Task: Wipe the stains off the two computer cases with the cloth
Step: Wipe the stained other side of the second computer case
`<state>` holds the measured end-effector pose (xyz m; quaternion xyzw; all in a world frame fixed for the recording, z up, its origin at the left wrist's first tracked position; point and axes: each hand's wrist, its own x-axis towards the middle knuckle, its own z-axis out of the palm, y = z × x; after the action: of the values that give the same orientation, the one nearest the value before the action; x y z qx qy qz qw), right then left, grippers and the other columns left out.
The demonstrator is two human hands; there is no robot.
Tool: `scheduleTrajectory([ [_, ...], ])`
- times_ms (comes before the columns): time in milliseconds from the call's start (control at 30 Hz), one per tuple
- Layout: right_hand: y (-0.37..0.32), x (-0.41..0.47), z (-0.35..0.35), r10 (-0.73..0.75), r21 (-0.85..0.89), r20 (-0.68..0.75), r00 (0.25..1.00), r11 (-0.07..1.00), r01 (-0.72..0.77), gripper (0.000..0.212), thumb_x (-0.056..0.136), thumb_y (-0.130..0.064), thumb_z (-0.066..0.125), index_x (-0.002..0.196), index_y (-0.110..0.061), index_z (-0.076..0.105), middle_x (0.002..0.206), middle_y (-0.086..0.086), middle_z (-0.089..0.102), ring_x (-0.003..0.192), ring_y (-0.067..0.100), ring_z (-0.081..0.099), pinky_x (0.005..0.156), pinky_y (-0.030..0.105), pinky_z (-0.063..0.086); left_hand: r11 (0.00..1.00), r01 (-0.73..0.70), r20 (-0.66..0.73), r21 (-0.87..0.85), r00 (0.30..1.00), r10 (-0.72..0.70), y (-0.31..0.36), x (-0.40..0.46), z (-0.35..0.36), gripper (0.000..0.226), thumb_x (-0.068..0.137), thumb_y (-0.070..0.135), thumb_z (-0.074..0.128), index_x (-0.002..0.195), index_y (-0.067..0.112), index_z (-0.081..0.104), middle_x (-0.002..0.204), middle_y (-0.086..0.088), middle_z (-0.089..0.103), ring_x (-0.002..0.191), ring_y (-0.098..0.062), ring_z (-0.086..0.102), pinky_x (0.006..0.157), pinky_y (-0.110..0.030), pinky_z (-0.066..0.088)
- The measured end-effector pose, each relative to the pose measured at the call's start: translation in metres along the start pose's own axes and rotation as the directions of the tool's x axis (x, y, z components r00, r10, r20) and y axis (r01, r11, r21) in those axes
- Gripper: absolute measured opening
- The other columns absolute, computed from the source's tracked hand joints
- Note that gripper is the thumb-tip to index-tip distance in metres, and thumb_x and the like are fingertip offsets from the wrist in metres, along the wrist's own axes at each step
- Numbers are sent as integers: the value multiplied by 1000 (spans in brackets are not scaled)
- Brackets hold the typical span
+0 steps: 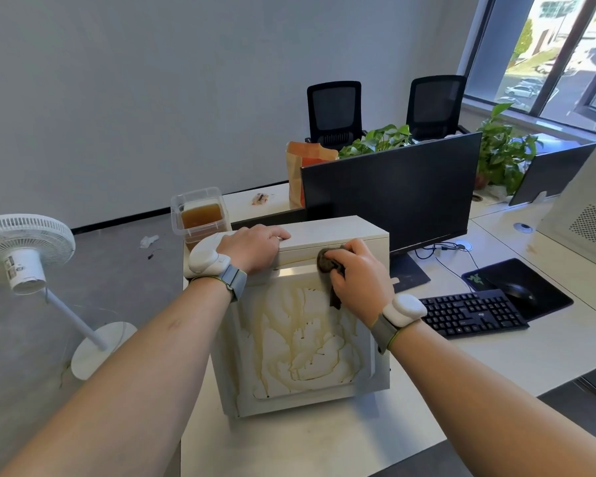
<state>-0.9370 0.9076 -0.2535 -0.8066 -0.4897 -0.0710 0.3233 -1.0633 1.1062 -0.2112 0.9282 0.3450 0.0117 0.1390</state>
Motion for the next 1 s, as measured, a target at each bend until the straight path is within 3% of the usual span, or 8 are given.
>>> scheduleTrajectory([
  [133,-5,8,-6,25,-46,94,995,999,-21,30,95,-19,59,121,-25,73,110,-3,54,85,21,58,71,33,55,1000,1,4,3,1000,-1,1,-1,-1,51,104,34,19,139,55,49,155,7,47,135,-27,48,106,-49,43],
  [267,-5,7,-8,-11,-15,-28,1000,1000,10,32,93,-16,63,123,-21,72,113,1,57,84,23,60,67,33,57,1000,-19,-5,22,1000,19,2,-4,0,49,105,33,21,140,52,49,156,7,46,136,-27,47,104,-48,42],
  [433,-5,3,-7,2,-84,119,993,996,8,30,96,-22,59,123,-27,72,110,-6,52,83,19,57,68,30,54,1000,-18,10,10,1000,18,4,-4,-4,51,104,32,20,140,53,49,156,6,45,137,-27,46,107,-49,41],
  [533,-9,5,-9,-34,-60,30,999,998,36,31,93,-19,62,122,-24,72,110,-2,56,81,20,58,64,29,51,998,-20,41,52,999,18,5,-6,-5,57,97,36,17,141,53,48,156,8,46,136,-27,47,107,-50,42],
  [633,-10,3,-4,-6,-58,71,997,998,10,33,94,-20,61,125,-26,72,113,-3,55,84,21,58,66,29,51,1000,-9,61,3,998,8,-1,-2,-9,48,103,30,28,144,31,53,153,5,49,138,-25,46,112,-48,42],
  [767,-20,6,-6,5,-80,105,994,997,3,28,95,-22,57,119,-27,72,109,-4,53,82,21,58,68,33,55,980,33,65,-199,998,-20,-7,1,-21,33,107,4,41,133,-3,59,139,-20,58,132,-36,53,111,-40,40],
  [900,-24,4,0,-13,-76,87,996,997,19,30,94,-23,59,120,-28,73,109,-6,53,78,21,59,68,37,58,943,70,126,-326,992,-30,-1,-11,-28,17,99,9,56,110,7,69,134,-21,64,113,-29,59,91,-35,49],
  [1000,-28,3,2,-10,-100,131,991,995,24,29,94,-27,56,119,-31,72,108,-8,52,78,21,60,68,39,58,915,78,174,-395,985,-9,0,-13,-31,14,98,10,59,107,18,65,136,-20,63,108,-22,53,102,-40,46],
])
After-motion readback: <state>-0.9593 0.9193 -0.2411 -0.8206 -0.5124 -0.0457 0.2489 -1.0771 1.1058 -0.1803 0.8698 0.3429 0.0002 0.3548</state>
